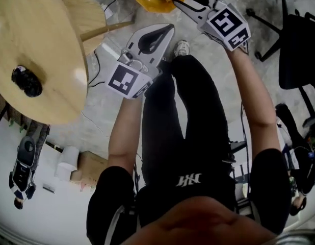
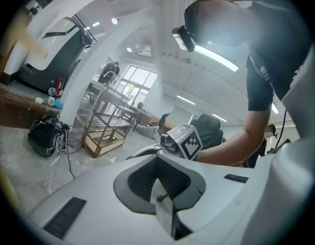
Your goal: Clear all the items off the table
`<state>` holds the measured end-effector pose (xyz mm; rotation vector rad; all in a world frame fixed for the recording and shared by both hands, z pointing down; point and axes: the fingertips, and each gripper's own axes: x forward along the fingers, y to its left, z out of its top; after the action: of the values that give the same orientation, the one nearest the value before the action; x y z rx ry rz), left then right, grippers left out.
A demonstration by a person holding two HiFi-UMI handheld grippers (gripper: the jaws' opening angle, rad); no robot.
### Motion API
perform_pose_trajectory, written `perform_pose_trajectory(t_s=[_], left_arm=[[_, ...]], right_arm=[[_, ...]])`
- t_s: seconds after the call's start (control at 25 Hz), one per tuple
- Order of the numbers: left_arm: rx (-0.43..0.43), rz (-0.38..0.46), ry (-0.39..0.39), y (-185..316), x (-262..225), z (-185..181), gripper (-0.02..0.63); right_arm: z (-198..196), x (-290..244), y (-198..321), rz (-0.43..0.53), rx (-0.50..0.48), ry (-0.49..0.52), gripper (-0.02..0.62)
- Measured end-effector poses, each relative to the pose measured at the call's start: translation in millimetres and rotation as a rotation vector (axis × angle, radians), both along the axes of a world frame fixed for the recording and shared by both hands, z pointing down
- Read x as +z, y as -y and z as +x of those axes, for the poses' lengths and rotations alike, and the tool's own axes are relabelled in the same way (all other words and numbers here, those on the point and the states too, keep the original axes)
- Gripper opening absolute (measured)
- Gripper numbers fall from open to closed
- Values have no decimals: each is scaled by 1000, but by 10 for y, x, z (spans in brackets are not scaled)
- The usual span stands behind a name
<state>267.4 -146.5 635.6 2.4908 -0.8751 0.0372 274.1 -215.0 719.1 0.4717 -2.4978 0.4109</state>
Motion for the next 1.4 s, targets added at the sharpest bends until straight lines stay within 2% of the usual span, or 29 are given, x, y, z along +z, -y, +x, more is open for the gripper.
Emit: perform_pose_trajectory(t_s=[0.08, 0.32, 0.44, 0.52, 0.76, 0.88, 1.08, 1.24, 1.4], left_arm=[[-21, 25, -20, -5, -652, 5, 12], [-59, 142, -10, 7, -2621, -162, 12], [-105, 164, -27, -143, -3321, -325, 12], [-147, 183, -26, -243, -3653, -521, 12], [-261, 205, 7, -662, -4238, -1448, 12], [-335, 223, 17, -962, -4448, -1969, 12], [-433, 278, 48, -1493, -4680, -2832, 12], [-462, 300, 49, -1816, -4733, -3408, 12], [-463, 303, 25, -1975, -4699, -4007, 12]], right_arm=[[42, -751, 32, 39, -7, 18, 2], [-58, -3181, -73, 179, -42, 182, 0], [-134, -4063, -293, 232, -53, 286, 0], [-277, -4455, -372, 250, -66, 346, 0], [-1219, -5091, -810, 166, -237, 531, 0], [-1717, -5340, -1158, 164, -340, 575, -1], [-2541, -5501, -1623, 170, -448, 567, 0], [-3096, -5552, -1919, 164, -470, 550, 0], [-3677, -5551, -2014, 210, -445, 518, 0]])
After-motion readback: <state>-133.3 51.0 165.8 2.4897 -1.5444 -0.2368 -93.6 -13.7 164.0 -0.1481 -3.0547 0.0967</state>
